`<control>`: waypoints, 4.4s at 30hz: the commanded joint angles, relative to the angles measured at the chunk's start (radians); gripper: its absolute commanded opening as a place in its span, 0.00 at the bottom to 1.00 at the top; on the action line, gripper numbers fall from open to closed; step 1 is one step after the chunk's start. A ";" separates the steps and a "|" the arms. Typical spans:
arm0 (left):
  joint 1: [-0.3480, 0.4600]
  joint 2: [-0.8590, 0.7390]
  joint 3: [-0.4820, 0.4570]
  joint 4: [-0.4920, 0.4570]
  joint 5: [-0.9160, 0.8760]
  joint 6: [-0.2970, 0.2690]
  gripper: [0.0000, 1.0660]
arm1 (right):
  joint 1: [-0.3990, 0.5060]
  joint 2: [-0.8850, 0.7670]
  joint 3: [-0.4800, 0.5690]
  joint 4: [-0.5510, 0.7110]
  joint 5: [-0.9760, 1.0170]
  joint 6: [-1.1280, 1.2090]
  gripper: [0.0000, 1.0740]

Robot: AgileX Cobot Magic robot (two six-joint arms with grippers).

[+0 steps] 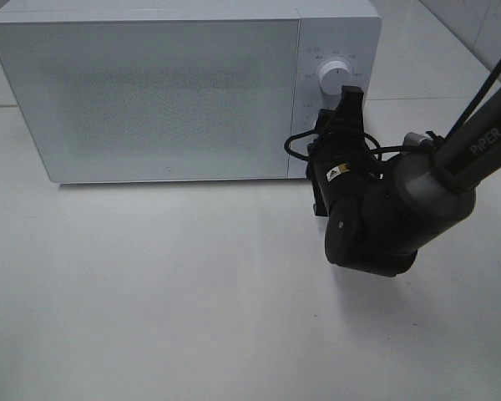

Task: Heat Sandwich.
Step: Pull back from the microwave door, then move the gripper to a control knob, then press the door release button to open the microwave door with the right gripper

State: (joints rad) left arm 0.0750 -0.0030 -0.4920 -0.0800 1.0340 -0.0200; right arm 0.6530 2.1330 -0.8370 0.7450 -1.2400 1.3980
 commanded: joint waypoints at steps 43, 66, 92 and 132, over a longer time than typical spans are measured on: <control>0.002 -0.024 0.002 -0.007 -0.001 0.001 0.72 | -0.125 -0.480 0.256 -0.587 0.534 -0.815 0.70; 0.002 -0.024 0.002 -0.007 -0.001 0.001 0.72 | -0.532 -0.707 -0.118 -0.827 2.103 -1.283 0.70; 0.002 -0.024 0.002 -0.007 -0.001 0.001 0.72 | -0.763 -1.530 0.143 -0.608 2.327 -1.521 0.70; 0.002 -0.020 0.002 -0.007 -0.001 0.001 0.72 | -0.762 -2.165 0.334 -0.710 2.278 -1.392 0.70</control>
State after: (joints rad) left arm 0.0750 -0.0030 -0.4920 -0.0800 1.0340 -0.0200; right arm -0.1050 -0.0040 -0.5090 0.0390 1.0420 0.0000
